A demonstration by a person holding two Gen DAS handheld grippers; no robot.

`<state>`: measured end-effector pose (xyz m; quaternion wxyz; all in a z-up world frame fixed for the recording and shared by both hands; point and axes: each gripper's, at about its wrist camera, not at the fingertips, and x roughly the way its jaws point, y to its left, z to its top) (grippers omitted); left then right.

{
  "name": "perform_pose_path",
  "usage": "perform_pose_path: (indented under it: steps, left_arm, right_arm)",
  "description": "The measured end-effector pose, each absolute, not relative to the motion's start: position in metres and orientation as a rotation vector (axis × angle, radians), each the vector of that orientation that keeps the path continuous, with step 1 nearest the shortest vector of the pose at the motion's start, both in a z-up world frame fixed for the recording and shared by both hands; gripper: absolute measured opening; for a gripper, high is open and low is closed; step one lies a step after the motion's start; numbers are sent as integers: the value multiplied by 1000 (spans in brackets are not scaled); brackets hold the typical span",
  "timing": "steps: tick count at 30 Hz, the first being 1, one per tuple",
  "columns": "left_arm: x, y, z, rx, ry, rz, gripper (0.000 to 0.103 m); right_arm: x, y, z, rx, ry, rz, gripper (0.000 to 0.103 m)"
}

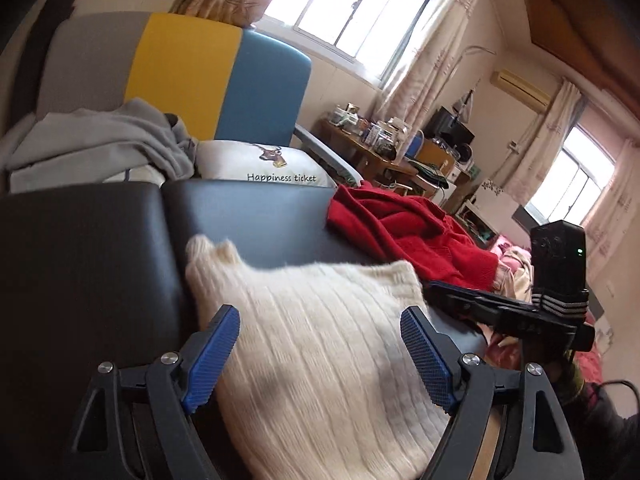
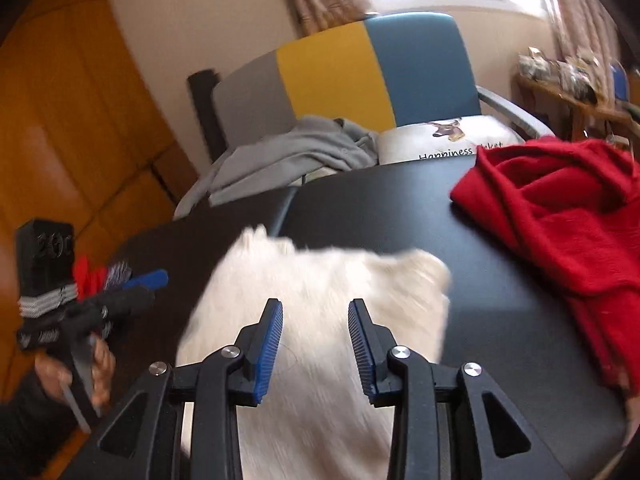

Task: Fold clothes

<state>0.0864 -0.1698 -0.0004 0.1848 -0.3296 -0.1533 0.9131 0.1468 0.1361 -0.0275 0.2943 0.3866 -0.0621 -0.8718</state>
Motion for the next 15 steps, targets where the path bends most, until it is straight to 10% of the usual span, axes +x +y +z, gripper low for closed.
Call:
perform_pose_path:
  steps: [15]
  left_arm:
    - [16, -158, -101, -1138, -461, 2523, 93]
  right_arm:
    - [141, 148, -106, 984, -34, -2593, 36]
